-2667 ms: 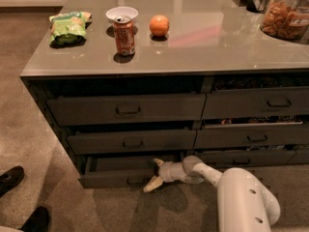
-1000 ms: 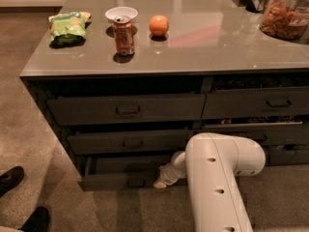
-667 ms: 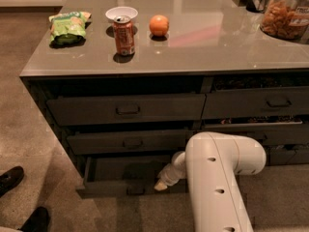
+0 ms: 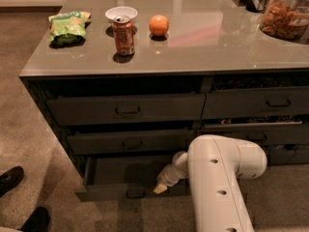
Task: Open bottom drawer
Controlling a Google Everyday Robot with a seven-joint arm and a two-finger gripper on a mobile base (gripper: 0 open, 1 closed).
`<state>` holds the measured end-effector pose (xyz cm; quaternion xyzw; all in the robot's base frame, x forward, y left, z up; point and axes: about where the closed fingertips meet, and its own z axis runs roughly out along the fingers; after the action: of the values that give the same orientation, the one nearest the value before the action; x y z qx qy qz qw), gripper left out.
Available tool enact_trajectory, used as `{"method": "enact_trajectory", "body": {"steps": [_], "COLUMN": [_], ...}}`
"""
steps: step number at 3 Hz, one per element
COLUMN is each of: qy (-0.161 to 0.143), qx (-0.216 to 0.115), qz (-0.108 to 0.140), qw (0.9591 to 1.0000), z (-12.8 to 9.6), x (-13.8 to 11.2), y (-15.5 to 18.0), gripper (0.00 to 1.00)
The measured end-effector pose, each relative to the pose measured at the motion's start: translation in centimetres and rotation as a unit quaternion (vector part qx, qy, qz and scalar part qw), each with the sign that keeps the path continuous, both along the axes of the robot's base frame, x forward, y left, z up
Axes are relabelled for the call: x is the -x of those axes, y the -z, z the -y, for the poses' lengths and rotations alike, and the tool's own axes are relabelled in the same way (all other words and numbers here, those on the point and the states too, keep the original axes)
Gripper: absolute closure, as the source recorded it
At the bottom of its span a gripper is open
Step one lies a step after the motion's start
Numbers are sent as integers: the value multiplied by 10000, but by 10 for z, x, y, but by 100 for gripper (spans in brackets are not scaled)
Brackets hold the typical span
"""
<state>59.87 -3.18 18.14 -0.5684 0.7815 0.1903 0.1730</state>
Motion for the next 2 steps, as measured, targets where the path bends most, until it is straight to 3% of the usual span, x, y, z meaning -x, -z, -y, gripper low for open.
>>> {"method": "enact_trajectory", "body": {"steps": [1, 2], "qy": [-300, -702], "qx": [-131, -287], "qz": [-89, -173], "qw": [9994, 9970], "z": [-3, -8], "x": [3, 7], "y": [6, 16], "gripper": [11, 0]}}
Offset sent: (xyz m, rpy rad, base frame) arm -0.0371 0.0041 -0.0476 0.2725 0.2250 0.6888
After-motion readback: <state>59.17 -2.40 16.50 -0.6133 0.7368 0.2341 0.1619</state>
